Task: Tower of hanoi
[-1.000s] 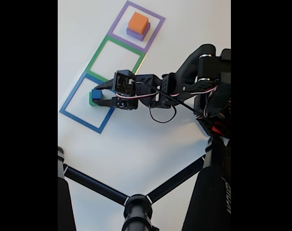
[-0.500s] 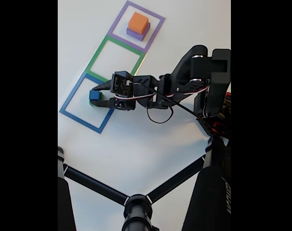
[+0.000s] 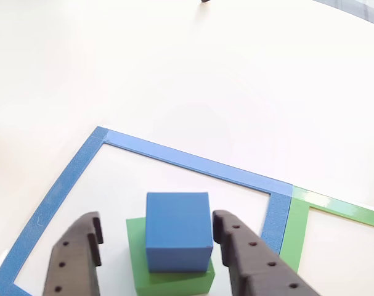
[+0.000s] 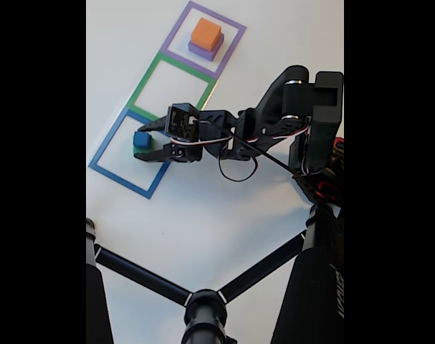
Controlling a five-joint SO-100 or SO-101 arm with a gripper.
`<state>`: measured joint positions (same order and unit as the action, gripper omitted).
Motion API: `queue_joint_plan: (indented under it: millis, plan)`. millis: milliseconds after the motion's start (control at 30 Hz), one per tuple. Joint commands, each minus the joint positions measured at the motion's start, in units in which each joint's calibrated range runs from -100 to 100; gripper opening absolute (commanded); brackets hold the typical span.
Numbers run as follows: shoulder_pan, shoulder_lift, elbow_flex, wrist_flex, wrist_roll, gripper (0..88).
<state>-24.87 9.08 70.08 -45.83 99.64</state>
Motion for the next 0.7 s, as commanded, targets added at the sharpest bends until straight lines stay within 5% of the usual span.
queue_joint_plan:
  millis: [0,200,400,667]
  plan:
    - [0.5,-1.6,-0.9,-1.1,0.4,23.2]
    - [0.6,-9.0,1.2,1.0,0.4,20.9]
    - [0.3,-24.4,2.0,13.8,0.4,1.3]
    - [6.1,-43.1,6.7,30.5,0.4,1.2]
